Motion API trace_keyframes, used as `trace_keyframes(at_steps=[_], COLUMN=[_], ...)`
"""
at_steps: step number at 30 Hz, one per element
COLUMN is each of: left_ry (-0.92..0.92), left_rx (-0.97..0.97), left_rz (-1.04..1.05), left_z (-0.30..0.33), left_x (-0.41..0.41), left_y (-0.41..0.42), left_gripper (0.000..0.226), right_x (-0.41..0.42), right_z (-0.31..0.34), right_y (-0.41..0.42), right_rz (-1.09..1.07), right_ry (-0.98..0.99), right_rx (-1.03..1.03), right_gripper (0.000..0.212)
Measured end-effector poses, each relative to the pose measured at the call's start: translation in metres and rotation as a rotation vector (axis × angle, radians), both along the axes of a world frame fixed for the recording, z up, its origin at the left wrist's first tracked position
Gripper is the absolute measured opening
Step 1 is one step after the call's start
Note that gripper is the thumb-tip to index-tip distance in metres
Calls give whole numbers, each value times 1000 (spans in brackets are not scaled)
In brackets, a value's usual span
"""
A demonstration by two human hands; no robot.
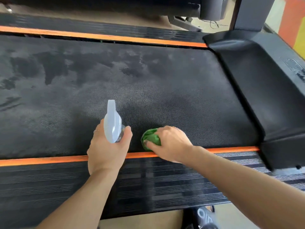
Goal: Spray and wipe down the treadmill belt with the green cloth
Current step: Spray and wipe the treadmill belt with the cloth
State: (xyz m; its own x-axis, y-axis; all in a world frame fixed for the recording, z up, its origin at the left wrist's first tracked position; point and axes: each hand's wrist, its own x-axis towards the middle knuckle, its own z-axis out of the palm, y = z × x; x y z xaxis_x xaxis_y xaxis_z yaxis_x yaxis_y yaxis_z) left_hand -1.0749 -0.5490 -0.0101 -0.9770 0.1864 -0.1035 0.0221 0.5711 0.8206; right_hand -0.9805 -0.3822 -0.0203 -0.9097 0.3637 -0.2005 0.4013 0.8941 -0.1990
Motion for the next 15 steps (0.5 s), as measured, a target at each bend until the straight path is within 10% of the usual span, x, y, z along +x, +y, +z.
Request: trace_keyframes(at_steps=[9,15], left_ry=[14,35], left_rx=[-4,-12], left_rz=[0,-18], left_z=[-2,-1], left_x=[-1,-1], left_y=[-1,0], left_gripper=[49,52], right_x=[96,32], right_z=[28,19], right_y=[95,19], right_rz=[-133,-45], right_ry=[-183,-72], right_rx=[77,106], right_gripper=[51,54])
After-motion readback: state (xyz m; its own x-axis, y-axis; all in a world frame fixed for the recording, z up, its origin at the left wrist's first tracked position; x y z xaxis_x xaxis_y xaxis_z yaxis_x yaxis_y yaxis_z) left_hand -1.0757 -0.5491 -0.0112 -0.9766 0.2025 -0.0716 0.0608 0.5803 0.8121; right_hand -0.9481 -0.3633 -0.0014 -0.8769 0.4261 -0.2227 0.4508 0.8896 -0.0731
